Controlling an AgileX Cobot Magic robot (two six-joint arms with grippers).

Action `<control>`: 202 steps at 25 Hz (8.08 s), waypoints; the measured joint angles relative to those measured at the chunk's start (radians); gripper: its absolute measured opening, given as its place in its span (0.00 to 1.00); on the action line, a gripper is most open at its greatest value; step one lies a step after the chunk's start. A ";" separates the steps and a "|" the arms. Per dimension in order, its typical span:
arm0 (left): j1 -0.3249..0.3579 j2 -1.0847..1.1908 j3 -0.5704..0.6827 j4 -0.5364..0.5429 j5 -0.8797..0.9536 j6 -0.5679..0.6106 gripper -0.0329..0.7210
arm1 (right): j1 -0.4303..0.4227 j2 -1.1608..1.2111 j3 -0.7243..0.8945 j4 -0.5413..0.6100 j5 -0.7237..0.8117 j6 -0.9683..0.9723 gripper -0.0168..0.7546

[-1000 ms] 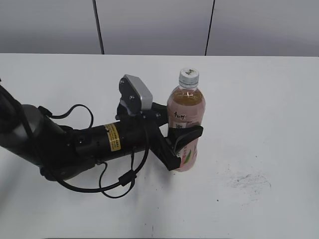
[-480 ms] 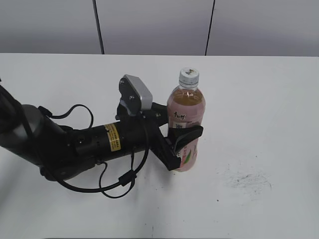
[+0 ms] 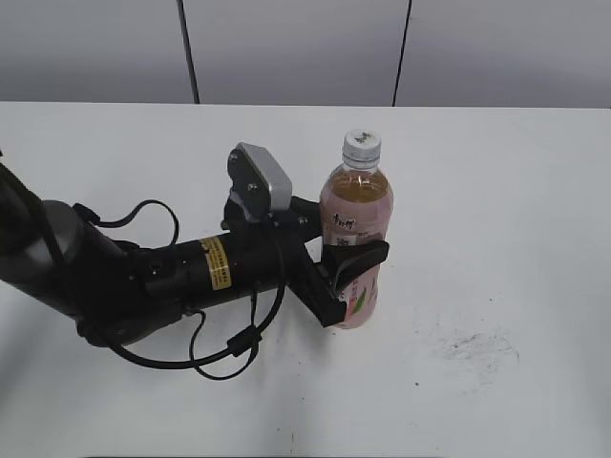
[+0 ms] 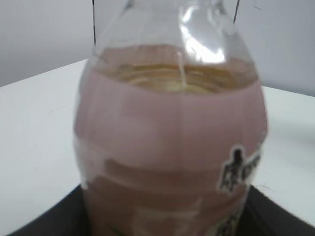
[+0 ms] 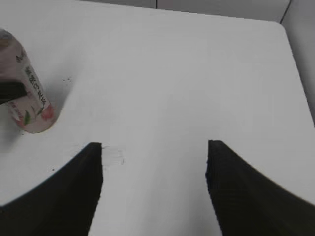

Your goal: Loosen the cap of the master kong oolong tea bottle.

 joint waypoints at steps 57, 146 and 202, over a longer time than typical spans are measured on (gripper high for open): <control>0.000 0.001 0.000 0.002 -0.007 0.000 0.56 | 0.387 1.510 -0.930 0.206 0.078 0.340 0.62; 0.000 0.006 0.000 0.005 -0.014 0.004 0.56 | 0.388 1.534 -0.953 0.218 0.147 -0.281 0.38; 0.000 0.006 -0.002 0.011 -0.014 0.005 0.56 | 0.388 1.475 -1.070 0.240 0.217 0.003 0.77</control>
